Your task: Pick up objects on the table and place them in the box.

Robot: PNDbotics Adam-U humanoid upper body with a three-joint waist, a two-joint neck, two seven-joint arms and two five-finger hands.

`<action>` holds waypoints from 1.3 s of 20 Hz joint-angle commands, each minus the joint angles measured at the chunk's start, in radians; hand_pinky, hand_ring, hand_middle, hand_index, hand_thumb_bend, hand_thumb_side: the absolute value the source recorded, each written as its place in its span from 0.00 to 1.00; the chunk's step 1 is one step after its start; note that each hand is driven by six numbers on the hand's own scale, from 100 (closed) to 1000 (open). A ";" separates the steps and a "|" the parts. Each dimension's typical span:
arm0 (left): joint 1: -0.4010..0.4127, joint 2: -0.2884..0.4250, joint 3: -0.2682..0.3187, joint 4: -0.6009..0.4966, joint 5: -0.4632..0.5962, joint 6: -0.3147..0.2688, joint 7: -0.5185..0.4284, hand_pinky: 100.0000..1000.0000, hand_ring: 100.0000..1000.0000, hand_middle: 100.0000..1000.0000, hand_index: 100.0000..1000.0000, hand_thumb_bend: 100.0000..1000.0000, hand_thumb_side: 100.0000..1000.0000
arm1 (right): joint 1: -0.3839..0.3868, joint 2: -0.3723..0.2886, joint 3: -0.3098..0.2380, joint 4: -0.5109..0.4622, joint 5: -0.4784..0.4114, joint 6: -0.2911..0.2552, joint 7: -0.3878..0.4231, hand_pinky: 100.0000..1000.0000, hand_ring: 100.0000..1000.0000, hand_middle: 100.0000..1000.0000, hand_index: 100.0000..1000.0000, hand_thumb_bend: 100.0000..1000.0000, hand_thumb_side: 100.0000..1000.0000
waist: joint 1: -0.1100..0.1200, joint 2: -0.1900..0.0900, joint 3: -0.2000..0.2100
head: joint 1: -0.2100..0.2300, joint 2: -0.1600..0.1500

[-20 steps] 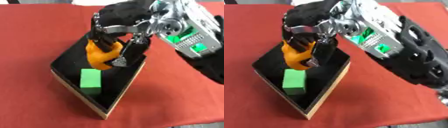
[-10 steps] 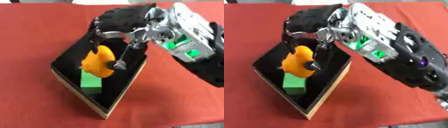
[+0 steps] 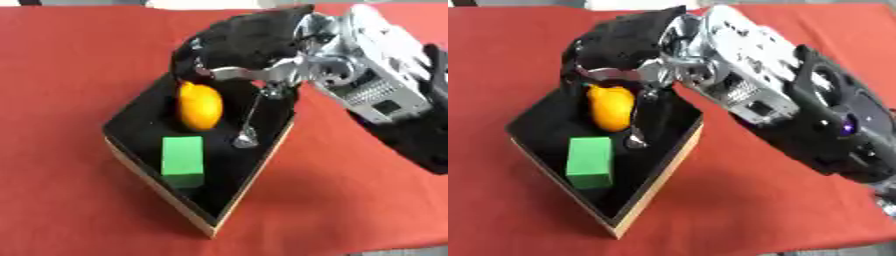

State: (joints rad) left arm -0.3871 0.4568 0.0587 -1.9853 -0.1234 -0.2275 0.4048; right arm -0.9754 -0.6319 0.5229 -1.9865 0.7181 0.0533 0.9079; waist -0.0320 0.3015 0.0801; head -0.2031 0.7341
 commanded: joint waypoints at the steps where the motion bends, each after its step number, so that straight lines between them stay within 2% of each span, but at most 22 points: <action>1: -0.009 0.011 0.006 -0.015 -0.005 0.001 -0.001 0.49 0.80 0.66 0.78 0.00 0.49 | -0.027 -0.029 -0.079 -0.014 0.020 -0.026 -0.006 0.81 0.89 0.80 0.83 0.48 0.13 | 0.005 -0.024 -0.002 | 0.005 -0.003; 6: -0.006 0.015 0.009 -0.015 -0.008 0.001 0.003 0.49 0.80 0.66 0.78 0.00 0.49 | -0.009 -0.081 -0.180 -0.014 0.031 -0.031 -0.083 0.77 0.85 0.77 0.82 0.47 0.11 | 0.008 -0.026 -0.007 | 0.013 -0.002; 10: -0.003 0.020 0.011 -0.015 -0.011 0.002 0.006 0.49 0.80 0.66 0.78 0.00 0.49 | 0.046 -0.185 -0.227 -0.014 -0.010 0.005 -0.137 0.74 0.82 0.76 0.81 0.46 0.14 | 0.007 -0.026 -0.011 | 0.021 -0.003; 14: -0.004 0.025 0.013 -0.015 -0.013 0.001 0.009 0.49 0.80 0.66 0.78 0.00 0.49 | 0.159 -0.317 -0.277 -0.014 -0.027 0.042 -0.196 0.75 0.83 0.77 0.81 0.47 0.17 | 0.005 -0.025 -0.016 | 0.026 -0.002; 17: -0.005 0.027 0.014 -0.015 -0.015 0.001 0.012 0.49 0.80 0.66 0.78 0.00 0.49 | 0.283 -0.397 -0.326 -0.014 -0.018 0.079 -0.260 0.76 0.84 0.79 0.82 0.46 0.19 | 0.007 -0.024 -0.018 | 0.029 -0.003; 21: -0.004 0.031 0.017 -0.015 -0.015 0.001 0.021 0.49 0.80 0.66 0.78 0.00 0.49 | 0.436 -0.438 -0.395 -0.014 0.016 0.127 -0.356 0.79 0.88 0.83 0.85 0.40 0.25 | 0.012 -0.024 -0.025 | 0.035 -0.004; 26: -0.002 0.034 0.019 -0.015 -0.017 0.000 0.035 0.50 0.80 0.66 0.79 0.00 0.49 | 0.550 -0.451 -0.433 -0.014 0.040 0.137 -0.425 0.80 0.89 0.83 0.86 0.42 0.27 | 0.017 -0.027 -0.034 | 0.044 0.005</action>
State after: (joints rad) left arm -0.3827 0.4592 0.0657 -1.9853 -0.1335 -0.2268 0.4330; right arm -0.4187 -1.0422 0.1161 -1.9866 0.7437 0.1872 0.5001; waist -0.0148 0.2957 0.0465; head -0.1635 0.7351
